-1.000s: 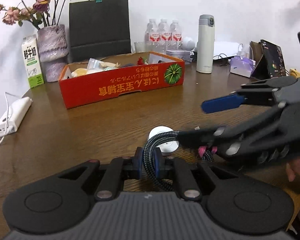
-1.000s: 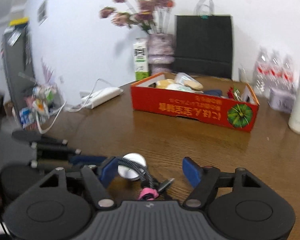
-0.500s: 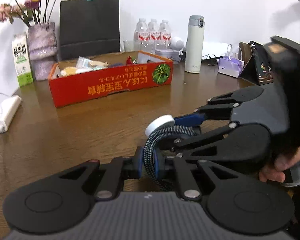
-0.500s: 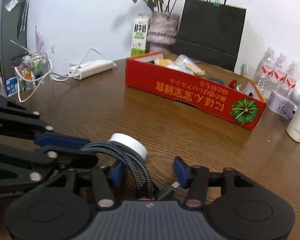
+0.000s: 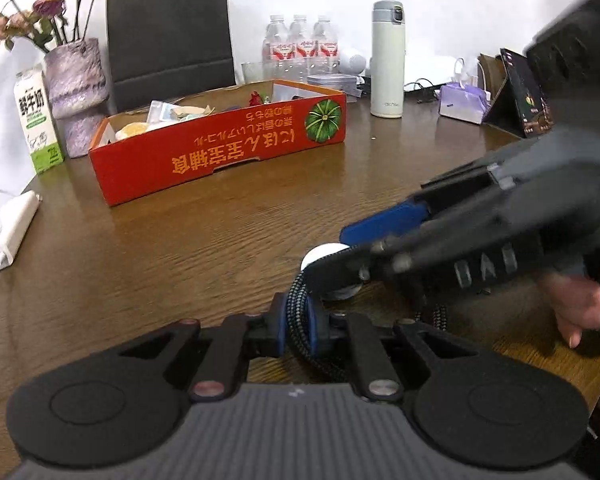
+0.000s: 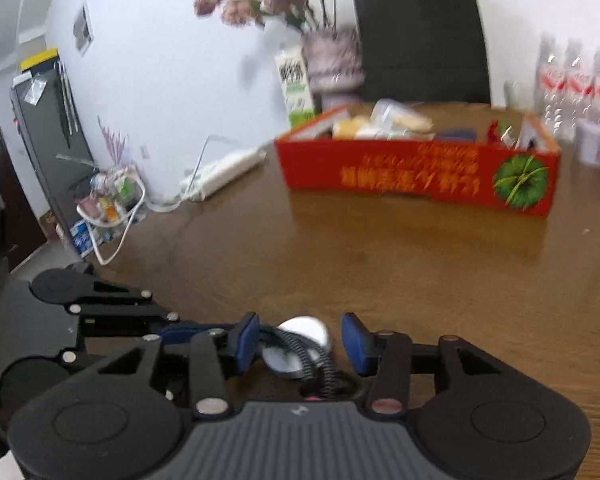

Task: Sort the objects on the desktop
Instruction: 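Grasp the white round puck with the right tool while the left tool holds the cable, then lift the white puck with the right tool while the left tool regrasps the cable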

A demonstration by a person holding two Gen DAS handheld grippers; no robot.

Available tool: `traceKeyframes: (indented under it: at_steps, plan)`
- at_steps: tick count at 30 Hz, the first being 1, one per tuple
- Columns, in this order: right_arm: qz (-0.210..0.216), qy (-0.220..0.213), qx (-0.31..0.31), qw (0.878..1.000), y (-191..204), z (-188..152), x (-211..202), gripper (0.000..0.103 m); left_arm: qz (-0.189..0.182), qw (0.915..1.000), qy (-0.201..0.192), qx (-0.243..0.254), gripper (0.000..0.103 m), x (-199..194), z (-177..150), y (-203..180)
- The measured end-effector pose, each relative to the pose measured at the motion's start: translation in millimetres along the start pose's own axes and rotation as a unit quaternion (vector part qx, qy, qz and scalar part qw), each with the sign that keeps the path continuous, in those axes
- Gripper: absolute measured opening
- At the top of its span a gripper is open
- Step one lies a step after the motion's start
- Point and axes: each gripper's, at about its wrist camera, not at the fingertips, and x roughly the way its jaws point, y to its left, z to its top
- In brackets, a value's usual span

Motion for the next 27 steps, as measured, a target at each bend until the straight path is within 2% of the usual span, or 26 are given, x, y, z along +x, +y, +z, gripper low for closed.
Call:
traceKeyframes:
  at_steps: [3,5,7,8,10,12,15,19,22,24,27]
  plan:
    - [-0.011,0.01,-0.024,1.0,3.8,-2.9,-5.3,0.047,-0.009,0.9999,-0.006,-0.007,0.011,-4.4,-1.7,5.6]
    - [-0.009,0.033,-0.026,0.999,0.6,-4.6,-5.3,0.046,-0.033,0.9994,-0.012,-0.005,0.011,-8.0,-2.0,5.4]
    - [-0.054,0.043,-0.057,0.996,5.8,-4.3,2.5,0.043,-0.048,0.9984,-0.031,0.008,0.013,-13.8,-2.5,-0.7]
    - [-0.089,0.039,-0.062,0.993,9.8,-1.9,7.5,0.047,-0.039,0.9986,-0.03,0.017,0.013,-14.3,-0.7,-5.2]
    - [-0.114,0.025,-0.079,0.99,19.1,-5.0,9.4,0.044,-0.011,0.9997,0.002,0.02,0.012,-5.8,4.5,-7.9]
    - [-0.134,0.01,-0.116,0.984,29.9,-11.7,11.1,0.04,-0.022,0.9995,0.018,0.014,0.013,1.3,3.8,-1.3]
    - [-0.114,0.015,-0.104,0.988,22.2,-13.6,3.1,0.038,-0.033,0.9987,0.036,0.011,0.012,1.6,9.0,2.1]
    - [-0.097,0.022,-0.081,0.992,11.0,-15.9,-9.9,0.038,-0.031,0.998,0.036,0.042,0.011,0.9,8.6,-6.5]
    - [-0.061,0.008,-0.048,0.997,0.0,-20.9,-27.6,0.039,-0.032,0.9979,0.038,0.042,0.011,1.6,8.0,-5.2]
    - [-0.05,0.005,-0.012,0.999,-12.3,-22.3,-35.2,0.043,-0.039,0.9975,0.041,0.043,0.011,-0.6,7.2,-5.3]
    - [-0.061,-0.013,-0.02,0.998,-1.2,-24.2,-41.9,0.04,-0.024,0.9975,0.039,0.055,0.011,-3.3,5.4,-10.1]
